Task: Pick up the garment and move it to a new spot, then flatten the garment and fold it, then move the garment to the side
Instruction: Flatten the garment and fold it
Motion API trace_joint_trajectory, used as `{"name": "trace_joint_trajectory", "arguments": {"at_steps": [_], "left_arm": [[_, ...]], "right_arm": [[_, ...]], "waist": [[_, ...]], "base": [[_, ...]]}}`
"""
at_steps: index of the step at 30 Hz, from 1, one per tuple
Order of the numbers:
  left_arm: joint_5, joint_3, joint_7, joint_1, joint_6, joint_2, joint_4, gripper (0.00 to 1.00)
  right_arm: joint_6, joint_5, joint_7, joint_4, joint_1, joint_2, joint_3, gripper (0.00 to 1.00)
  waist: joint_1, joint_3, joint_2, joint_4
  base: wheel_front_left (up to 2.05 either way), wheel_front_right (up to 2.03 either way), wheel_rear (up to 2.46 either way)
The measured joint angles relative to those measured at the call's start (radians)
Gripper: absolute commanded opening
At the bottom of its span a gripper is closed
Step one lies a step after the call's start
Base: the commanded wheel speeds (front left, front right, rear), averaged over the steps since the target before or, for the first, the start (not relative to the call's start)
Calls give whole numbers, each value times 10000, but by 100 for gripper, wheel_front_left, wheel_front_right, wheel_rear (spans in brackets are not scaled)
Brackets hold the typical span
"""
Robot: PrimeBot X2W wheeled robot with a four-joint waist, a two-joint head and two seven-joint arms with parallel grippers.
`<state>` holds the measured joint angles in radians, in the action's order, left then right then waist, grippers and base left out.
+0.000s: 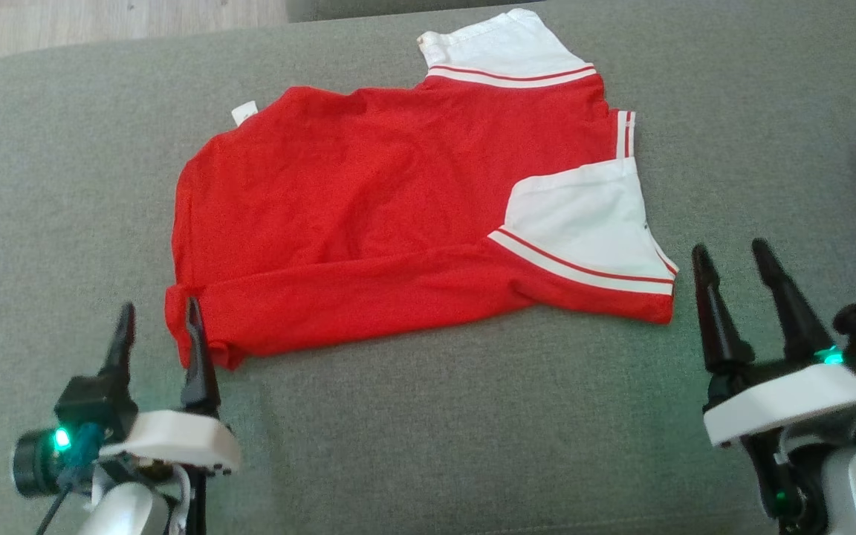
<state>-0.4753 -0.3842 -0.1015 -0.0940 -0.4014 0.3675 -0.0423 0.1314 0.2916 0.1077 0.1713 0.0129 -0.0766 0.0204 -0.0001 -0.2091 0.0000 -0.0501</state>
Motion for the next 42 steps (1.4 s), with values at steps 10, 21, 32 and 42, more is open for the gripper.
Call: {"name": "trace_joint_trajectory", "arguments": {"at_steps": [10,21,32,42], "left_arm": [[-1804,-69,984,-94,1546,-546,-2040,100],[-2847,-46,1797,-1007,2343,-903,-2564,100],[-2997,322,800,-729,2468,-907,-1582,0],[-2828,594,1494,1033,1409,-113,1289,0]], "right_arm": [[0,527,790,-2957,-637,-161,-38,100],[0,1407,1645,-5478,-2604,-378,268,100],[0,2732,1645,-4673,-2562,-629,353,0],[0,2784,2385,-1452,-183,-301,-744,0]], "waist": [[1,-417,0,52],[0,-795,0,357],[2,-646,0,449],[1,-189,0,458]], "base": [[0,0,0],[0,0,0],[0,0,0],[0,0,0]]}}
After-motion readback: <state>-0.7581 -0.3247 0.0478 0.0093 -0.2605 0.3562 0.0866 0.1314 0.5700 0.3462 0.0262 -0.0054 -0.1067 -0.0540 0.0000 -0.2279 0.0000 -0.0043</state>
